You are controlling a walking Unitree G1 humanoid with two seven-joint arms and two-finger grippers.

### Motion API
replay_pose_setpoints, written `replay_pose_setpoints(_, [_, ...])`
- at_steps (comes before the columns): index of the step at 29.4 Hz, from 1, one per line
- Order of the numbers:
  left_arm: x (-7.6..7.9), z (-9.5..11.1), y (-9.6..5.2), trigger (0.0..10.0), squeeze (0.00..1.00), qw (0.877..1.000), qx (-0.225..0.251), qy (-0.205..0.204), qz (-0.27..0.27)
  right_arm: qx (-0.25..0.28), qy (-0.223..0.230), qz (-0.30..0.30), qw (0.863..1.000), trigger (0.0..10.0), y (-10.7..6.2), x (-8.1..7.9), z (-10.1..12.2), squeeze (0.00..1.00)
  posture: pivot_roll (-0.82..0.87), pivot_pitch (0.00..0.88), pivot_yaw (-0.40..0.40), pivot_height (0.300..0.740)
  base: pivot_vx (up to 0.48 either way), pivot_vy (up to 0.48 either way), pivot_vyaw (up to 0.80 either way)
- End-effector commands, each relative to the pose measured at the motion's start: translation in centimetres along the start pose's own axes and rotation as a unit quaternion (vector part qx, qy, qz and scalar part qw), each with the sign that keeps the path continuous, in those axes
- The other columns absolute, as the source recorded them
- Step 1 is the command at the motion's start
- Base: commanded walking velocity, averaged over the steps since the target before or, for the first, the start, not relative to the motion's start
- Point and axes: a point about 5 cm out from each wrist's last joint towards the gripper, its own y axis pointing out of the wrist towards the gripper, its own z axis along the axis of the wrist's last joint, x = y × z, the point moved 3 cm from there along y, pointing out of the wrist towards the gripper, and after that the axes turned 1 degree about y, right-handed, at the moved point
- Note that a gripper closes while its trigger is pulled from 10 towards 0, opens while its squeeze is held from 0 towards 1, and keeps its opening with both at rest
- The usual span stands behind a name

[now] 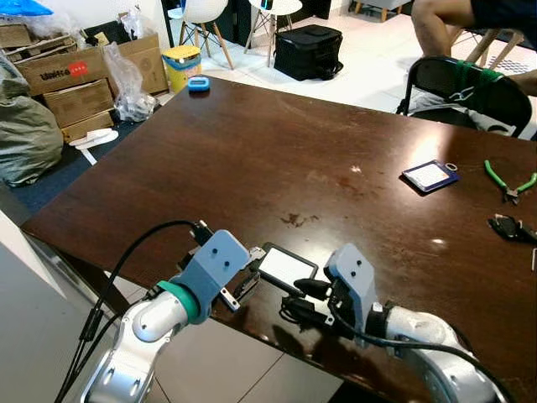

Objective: Hang keys on a hook

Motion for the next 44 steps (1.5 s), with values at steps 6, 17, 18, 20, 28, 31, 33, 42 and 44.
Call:
replay_pose_setpoints(6, [0.3,-0.7,-0.6,10.0,0.00,1.000,-0.018,-0.005,0.000,-0.024,-0.010,-0.010,1.000,10.0,0.2,0.4,-0.1,0.00,-0.14,0.104,0.099,0.740,0.000,0.000,0.00])
replay_pose_setpoints(17, [0.4,-0.5,-0.4,10.0,0.00,1.000,-0.017,-0.004,-0.008,-0.047,-0.018,-0.063,0.997,10.0,-1.5,2.6,-0.8,0.00,-0.15,0.110,0.115,0.740,0.000,0.000,0.00])
replay_pose_setpoints(18, [0.4,-0.5,-0.4,10.0,0.00,1.000,-0.017,-0.004,-0.008,-0.047,-0.018,-0.063,0.997,10.0,-1.5,2.6,-0.8,0.00,-0.15,0.110,0.115,0.740,0.000,0.000,0.00])
replay_pose_setpoints(20, [0.4,-0.5,-0.4,10.0,0.00,1.000,-0.017,-0.004,-0.008,-0.053,-0.018,-0.069,0.996,10.0,-2.0,3.0,-0.9,0.00,-0.15,0.110,0.117,0.740,0.000,0.000,0.00])
replay_pose_setpoints(28, [0.4,-0.4,-0.2,10.0,0.00,1.000,-0.016,-0.005,-0.009,-0.078,-0.030,-0.027,0.996,10.0,-2.1,2.6,-1.8,0.00,-0.14,0.110,0.112,0.740,0.000,0.000,0.00])
replay_pose_setpoints(31, [0.4,-0.4,-0.3,10.0,0.00,1.000,-0.017,-0.005,-0.007,-0.073,-0.038,-0.004,0.997,10.0,-1.8,2.0,-1.5,0.00,-0.14,0.110,0.111,0.740,0.000,0.000,0.00])
replay_pose_setpoints(33, [0.4,-0.4,-0.3,10.0,0.00,1.000,-0.017,-0.005,-0.007,-0.073,-0.038,-0.004,0.997,10.0,-1.8,2.0,-1.5,0.00,-0.14,0.110,0.111,0.740,0.000,0.000,0.00])
replay_pose_setpoints(42, [0.6,-0.6,-0.5,10.0,0.00,1.000,-0.019,-0.007,-0.009,-0.056,-0.044,-0.009,0.997,10.0,-3.3,2.0,-0.8,0.00,-0.15,0.112,0.108,0.740,0.000,0.000,0.00])
replay_pose_setpoints(44, [0.7,-0.5,-0.4,10.0,0.00,1.000,-0.018,-0.007,-0.011,-0.058,-0.043,-0.012,0.997,10.0,-3.6,2.1,-0.9,0.00,-0.15,0.112,0.111,0.740,0.000,0.000,0.00])
